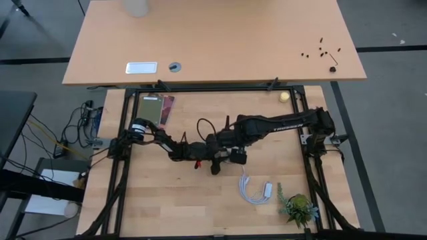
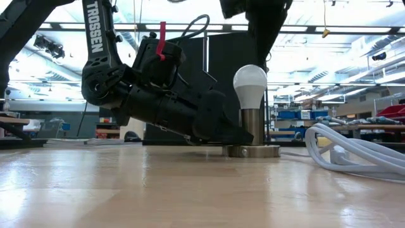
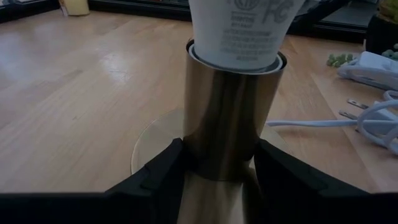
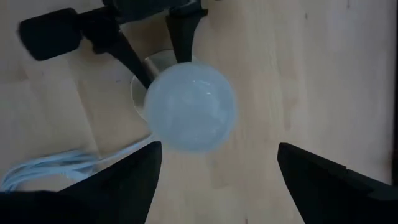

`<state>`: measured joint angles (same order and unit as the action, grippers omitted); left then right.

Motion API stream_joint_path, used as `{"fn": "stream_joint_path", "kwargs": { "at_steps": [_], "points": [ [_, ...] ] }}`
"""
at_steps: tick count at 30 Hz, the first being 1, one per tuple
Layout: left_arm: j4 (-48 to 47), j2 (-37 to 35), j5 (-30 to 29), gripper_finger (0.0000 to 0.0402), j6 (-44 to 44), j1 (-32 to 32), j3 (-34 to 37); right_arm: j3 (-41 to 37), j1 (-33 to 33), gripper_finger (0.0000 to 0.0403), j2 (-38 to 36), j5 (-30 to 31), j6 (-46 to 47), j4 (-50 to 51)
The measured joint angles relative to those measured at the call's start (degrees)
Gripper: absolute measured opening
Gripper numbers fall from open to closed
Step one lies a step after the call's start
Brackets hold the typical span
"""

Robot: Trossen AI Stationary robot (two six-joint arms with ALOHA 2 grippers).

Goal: Screw lightbulb
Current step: Insert the white lightbulb into the desk lamp

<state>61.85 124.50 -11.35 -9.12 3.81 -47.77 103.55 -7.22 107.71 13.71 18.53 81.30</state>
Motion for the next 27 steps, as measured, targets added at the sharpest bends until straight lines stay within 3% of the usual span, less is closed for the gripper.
{"fn": "stream_joint_path", "kwargs": {
  "at_steps": [7,11,15,20,27],
  "points": [
    [-0.03,-0.01,0.00,0.0190,0.02,0.02,0.00,-5.89,-2.29,0.0326,-3.25,0.51,1.48,-5.98],
    [-0.10,-0.01,0.00,0.0190,0.04,0.04,0.00,-15.38,-3.97,0.0318,-8.63,0.63,5.28,-15.79],
    [-0.13,-0.04,0.02,0.0190,0.00,0.04,0.00,-26.42,-5.88,0.0311,-15.29,5.90,10.44,-24.93],
    [-0.13,-0.04,0.02,0.0190,-0.03,0.04,0.00,-41.10,-6.34,0.0311,-20.69,6.59,12.67,-42.53],
    [-0.52,-0.06,0.02,0.0190,0.96,0.04,0.04,-56.21,-5.19,0.0326,-22.80,6.65,7.52,-68.31]
  ]
}}
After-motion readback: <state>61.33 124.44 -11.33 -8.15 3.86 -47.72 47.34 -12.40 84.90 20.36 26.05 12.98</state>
